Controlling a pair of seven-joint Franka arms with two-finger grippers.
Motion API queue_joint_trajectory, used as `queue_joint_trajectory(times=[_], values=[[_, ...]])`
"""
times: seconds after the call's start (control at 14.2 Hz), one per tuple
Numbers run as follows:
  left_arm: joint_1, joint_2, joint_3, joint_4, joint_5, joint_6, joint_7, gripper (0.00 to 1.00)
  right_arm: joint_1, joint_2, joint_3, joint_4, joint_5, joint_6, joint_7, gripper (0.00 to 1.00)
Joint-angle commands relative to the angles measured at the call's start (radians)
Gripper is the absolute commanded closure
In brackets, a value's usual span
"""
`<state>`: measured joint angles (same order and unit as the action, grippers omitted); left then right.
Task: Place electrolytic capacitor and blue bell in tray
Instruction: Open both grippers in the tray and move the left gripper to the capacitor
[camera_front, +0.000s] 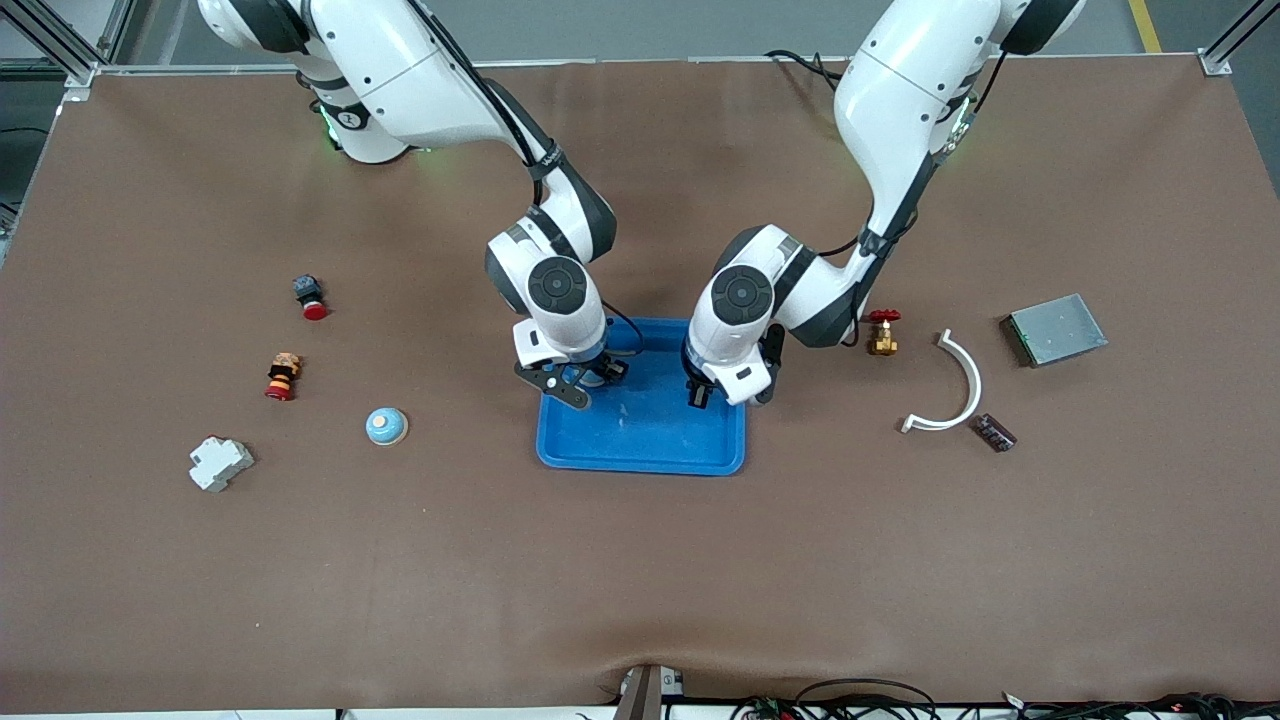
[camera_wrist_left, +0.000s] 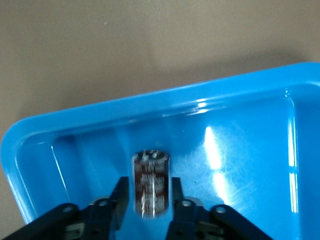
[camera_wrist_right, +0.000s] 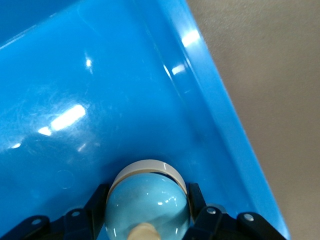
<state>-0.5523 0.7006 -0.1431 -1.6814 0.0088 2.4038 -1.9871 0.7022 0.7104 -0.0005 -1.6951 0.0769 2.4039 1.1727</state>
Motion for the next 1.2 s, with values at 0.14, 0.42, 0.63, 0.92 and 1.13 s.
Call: queue_joint_trajectory(times=[0.14, 0.42, 0.63, 0.92, 1.13], values=[[-0.002, -0.056, 0.014, 0.023, -0.001, -0.113, -0.012, 0.0, 0.025, 0.03, -0.009, 0.028, 0.037, 0.04, 0.016, 1.0], [0.084, -0.139, 0.014, 0.1, 0.11, -0.343, 0.048, 0.0, 0.023, 0.037, -0.009, 0.028, 0.035, 0.04, 0.015, 1.0], [0.194, -0.154, 0.014, 0.114, 0.18, -0.39, 0.179, 0.0, 0.029, 0.044, -0.009, 0.028, 0.029, 0.041, 0.015, 0.0], [0.356, -0.145, 0.014, 0.106, 0.27, -0.39, 0.453, 0.0, 0.025, 0.041, -0.012, 0.072, 0.021, -0.009, 0.002, 0.0], [0.492, -0.122, 0.008, 0.091, 0.307, -0.385, 0.676, 0.0, 0.025, 0.04, -0.013, 0.118, 0.017, -0.087, -0.005, 0.0]])
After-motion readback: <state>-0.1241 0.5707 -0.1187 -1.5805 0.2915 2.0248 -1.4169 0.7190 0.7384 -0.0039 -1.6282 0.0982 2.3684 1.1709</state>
